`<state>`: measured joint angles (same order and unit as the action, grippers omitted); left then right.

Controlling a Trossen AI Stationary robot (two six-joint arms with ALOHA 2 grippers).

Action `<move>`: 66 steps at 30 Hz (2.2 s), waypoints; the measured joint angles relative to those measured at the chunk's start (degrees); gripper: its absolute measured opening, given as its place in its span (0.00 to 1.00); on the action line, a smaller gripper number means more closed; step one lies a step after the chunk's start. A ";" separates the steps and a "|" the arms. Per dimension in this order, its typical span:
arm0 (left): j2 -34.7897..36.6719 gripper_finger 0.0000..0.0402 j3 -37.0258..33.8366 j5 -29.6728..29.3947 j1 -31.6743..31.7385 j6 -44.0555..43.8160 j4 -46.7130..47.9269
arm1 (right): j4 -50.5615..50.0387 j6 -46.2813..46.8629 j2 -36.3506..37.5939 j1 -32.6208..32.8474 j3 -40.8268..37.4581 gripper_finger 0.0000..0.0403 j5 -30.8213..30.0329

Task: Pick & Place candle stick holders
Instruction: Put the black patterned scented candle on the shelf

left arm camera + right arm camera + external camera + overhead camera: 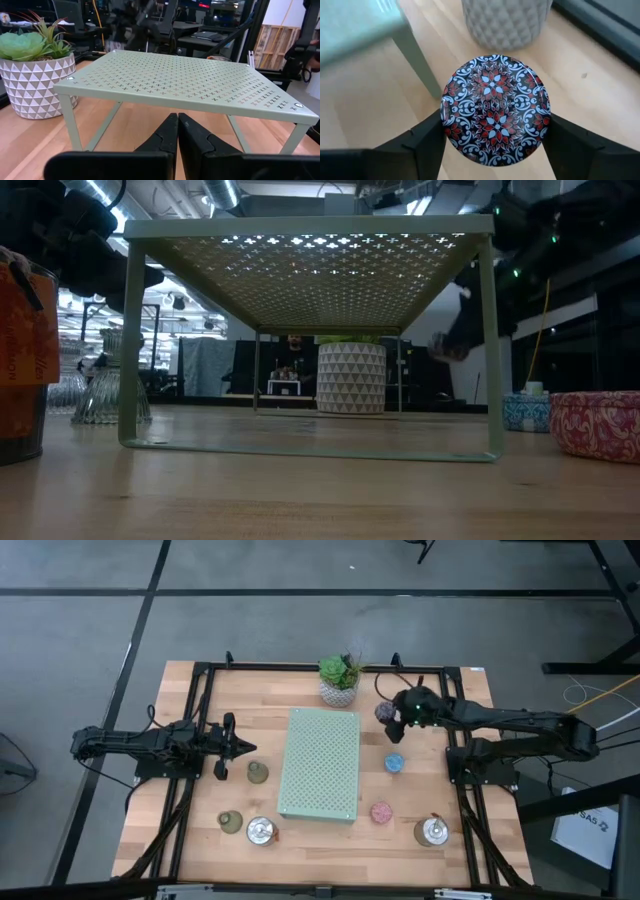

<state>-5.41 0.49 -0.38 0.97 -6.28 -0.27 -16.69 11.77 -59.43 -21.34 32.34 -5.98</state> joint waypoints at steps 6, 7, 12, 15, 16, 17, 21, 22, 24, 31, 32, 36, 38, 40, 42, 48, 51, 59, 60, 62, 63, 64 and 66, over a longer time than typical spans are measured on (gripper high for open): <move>0.00 0.02 0.00 0.00 0.00 -0.01 0.00 | -2.68 -0.33 0.14 0.66 7.31 0.70 0.00; 0.00 0.02 0.00 0.00 0.00 0.00 0.00 | -2.70 -0.44 0.14 1.02 8.36 0.70 0.00; 0.00 0.02 0.00 0.00 0.01 0.00 0.00 | -2.27 -1.57 0.09 3.85 13.16 0.70 0.02; 0.00 0.02 0.00 0.00 0.00 0.00 0.00 | -2.22 -1.75 -0.57 5.96 15.41 0.70 -0.06; 0.00 0.02 0.00 0.00 0.00 0.00 0.00 | -2.15 -1.75 -0.90 6.73 16.15 0.70 -0.36; 0.00 0.02 0.00 0.00 -0.01 0.00 0.00 | -1.82 -1.75 -1.37 7.54 16.91 0.70 -0.85; 0.00 0.02 0.00 0.00 0.01 -0.01 0.00 | -0.30 -2.64 -4.05 10.68 19.01 0.70 -3.30; 0.00 0.02 0.00 0.00 -0.01 0.00 0.00 | 0.87 -3.39 -4.86 11.43 19.34 0.70 -3.26; 0.00 0.02 0.00 0.00 -0.01 -0.01 0.00 | 2.48 -4.73 -6.62 12.84 20.36 0.70 -2.93; 0.00 0.02 0.00 0.00 -0.01 0.00 0.00 | 2.93 -5.20 -13.81 16.12 26.24 0.70 -2.84; 0.00 0.02 0.00 0.00 -0.01 0.00 0.00 | 2.93 -5.18 -14.80 16.47 26.94 0.70 -2.82; 0.00 0.02 0.00 0.00 -0.01 0.00 0.00 | 2.77 -5.19 -18.65 17.45 29.15 0.70 -1.62; 0.00 0.02 0.00 0.00 0.01 0.00 0.00 | 2.80 -5.18 -20.52 17.69 30.12 0.70 0.04; 0.00 0.02 0.00 0.00 -0.01 0.00 0.00 | 2.96 -5.18 -22.16 17.76 30.79 0.70 0.68; 0.00 0.02 0.00 0.00 -0.01 0.00 0.00 | 3.14 -5.18 -23.49 17.77 31.13 0.70 0.76; 0.00 0.02 0.00 0.00 0.00 0.00 0.00 | 4.11 -4.70 -27.18 17.75 31.16 0.71 0.85; 0.00 0.02 0.00 0.00 0.00 0.00 0.00 | 4.69 -4.68 -28.73 17.75 31.16 0.71 0.85; 0.00 0.02 0.00 0.00 0.01 0.00 0.00 | 7.27 -4.58 -30.02 17.75 31.16 0.71 0.78; 0.00 0.02 0.00 0.00 -0.01 -0.02 0.00 | 7.26 -4.55 -30.02 17.75 31.16 0.71 0.76; 0.00 0.02 0.00 0.00 -0.01 0.00 0.00 | 7.23 -4.54 -30.02 17.75 31.16 0.71 0.68; 0.00 0.02 0.00 0.00 0.00 -0.01 0.00 | 7.22 -4.54 -30.02 17.75 31.16 0.71 0.70; 0.00 0.02 0.00 0.00 0.00 0.00 0.00 | 7.10 -4.54 -30.02 17.75 31.16 0.71 0.70; 0.00 0.02 0.00 0.00 0.01 0.00 0.00 | 6.61 -4.54 -30.11 17.75 31.16 0.71 0.66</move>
<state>-5.41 0.49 -0.38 0.97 -6.28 -0.27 -10.08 7.22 -89.54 -3.60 63.51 -5.32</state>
